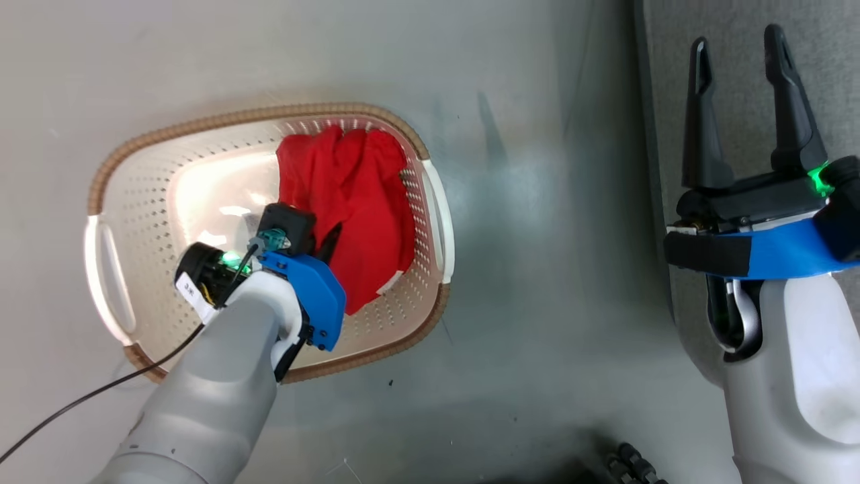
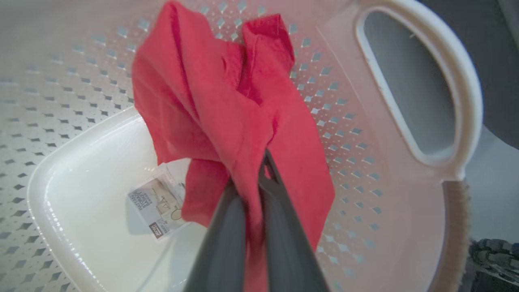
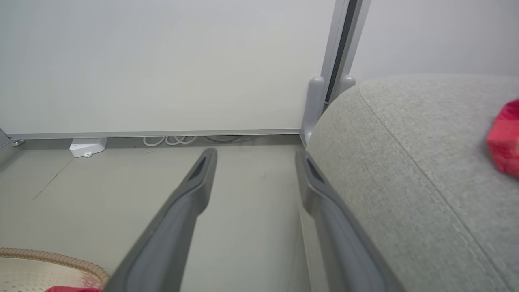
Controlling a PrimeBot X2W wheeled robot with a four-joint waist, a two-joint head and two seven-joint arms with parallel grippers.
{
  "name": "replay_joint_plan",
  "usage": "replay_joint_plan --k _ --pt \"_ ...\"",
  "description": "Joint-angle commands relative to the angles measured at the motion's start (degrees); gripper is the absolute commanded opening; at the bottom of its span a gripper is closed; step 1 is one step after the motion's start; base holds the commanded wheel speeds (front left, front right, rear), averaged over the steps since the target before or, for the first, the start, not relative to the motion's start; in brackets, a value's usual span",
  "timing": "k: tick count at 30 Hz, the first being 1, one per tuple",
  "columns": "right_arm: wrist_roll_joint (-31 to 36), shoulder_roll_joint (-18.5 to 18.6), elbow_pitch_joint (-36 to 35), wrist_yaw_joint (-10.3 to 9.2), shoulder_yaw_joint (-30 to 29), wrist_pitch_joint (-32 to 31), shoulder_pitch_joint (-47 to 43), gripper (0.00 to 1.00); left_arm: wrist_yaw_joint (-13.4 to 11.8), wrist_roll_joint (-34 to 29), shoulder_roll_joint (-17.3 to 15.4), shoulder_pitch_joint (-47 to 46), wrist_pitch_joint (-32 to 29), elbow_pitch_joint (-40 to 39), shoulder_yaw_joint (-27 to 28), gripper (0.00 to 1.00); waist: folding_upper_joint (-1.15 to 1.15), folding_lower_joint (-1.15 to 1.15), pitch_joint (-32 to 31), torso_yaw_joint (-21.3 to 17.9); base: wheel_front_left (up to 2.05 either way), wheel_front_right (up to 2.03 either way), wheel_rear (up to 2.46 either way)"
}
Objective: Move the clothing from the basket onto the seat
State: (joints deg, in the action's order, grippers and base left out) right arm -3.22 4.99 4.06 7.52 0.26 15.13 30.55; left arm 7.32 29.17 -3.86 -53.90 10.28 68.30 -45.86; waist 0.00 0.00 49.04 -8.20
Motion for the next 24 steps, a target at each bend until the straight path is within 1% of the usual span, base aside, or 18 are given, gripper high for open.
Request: replay_joint_plan --k 1,9,13,18,24 --pt "-0.2 0.3 0.3 -0.06 0.0 0.0 -0.9 1.0 0.2 0.7 -0.1 0.9 0.6 -0.4 -0.4 0.0 0.0 0.0 -2.3 0.8 0.0 0.0 0.0" --pt "-0.5 0.7 2.3 -0.06 -0.2 0.0 -3.5 1.0 0.2 4.8 0.2 3.1 3.8 -3.5 -3.5 0.0 0.0 0.0 -9.5 2.6 0.0 0.0 0.0" --pt "-0.8 0.7 3.3 -0.06 0.3 0.0 -4.7 1.0 0.2 6.2 -0.1 3.8 4.7 -5.3 -3.6 0.0 0.0 0.0 -13.1 3.2 0.0 0.0 0.0" --pt "-1.1 0.3 4.4 -0.06 0.6 0.0 -6.3 1.0 0.2 6.6 -1.3 4.7 4.9 -9.3 -1.7 0.0 0.0 0.0 -17.7 3.6 0.0 0.0 0.0" --pt "-1.3 0.2 5.9 -0.06 0.9 0.0 -8.7 1.0 -0.1 4.8 -2.2 7.1 5.0 -15.4 1.7 0.0 0.0 0.0 -23.3 4.0 0.0 0.0 0.0"
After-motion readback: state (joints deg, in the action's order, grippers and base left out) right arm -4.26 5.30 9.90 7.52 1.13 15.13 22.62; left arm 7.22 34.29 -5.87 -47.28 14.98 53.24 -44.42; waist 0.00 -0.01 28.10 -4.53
